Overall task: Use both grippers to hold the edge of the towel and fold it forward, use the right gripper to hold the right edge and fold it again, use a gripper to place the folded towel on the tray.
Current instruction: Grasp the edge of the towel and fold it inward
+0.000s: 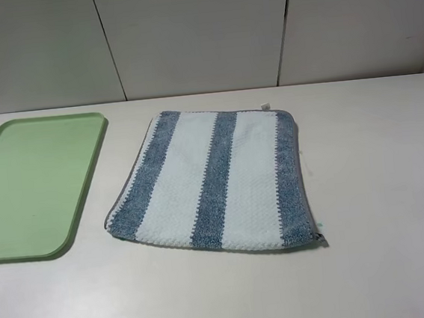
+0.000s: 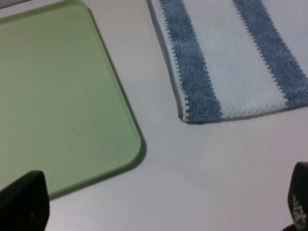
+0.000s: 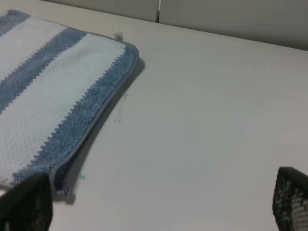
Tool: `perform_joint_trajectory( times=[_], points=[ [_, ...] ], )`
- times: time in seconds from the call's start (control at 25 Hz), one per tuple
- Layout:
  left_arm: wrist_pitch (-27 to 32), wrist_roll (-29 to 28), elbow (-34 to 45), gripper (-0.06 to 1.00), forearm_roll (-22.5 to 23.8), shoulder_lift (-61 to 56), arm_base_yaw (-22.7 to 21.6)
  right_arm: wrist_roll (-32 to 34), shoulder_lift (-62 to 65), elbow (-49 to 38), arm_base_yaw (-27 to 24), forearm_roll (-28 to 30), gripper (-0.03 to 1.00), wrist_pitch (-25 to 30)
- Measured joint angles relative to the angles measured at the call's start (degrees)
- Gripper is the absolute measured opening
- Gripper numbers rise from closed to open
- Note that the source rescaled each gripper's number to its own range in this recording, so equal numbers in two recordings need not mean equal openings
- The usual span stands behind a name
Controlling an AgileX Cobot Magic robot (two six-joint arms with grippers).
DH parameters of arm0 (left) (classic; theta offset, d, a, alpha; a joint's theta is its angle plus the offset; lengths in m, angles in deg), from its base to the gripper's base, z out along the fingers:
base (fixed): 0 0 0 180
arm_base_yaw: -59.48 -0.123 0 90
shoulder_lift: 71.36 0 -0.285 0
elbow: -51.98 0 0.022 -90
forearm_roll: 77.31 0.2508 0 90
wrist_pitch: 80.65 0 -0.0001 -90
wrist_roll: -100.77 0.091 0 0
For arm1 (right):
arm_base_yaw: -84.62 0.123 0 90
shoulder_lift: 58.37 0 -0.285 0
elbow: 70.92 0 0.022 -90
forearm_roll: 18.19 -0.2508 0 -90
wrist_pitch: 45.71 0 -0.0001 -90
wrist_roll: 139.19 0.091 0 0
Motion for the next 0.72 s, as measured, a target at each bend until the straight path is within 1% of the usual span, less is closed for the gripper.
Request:
perform_joint_trajectory(
  times=[0.72],
  points=[
    [0.0, 0.0, 0.0, 1.00, 0.0, 0.0, 0.0, 0.0, 0.0, 0.0, 0.0, 0.0, 1.00, 0.0]
  ],
)
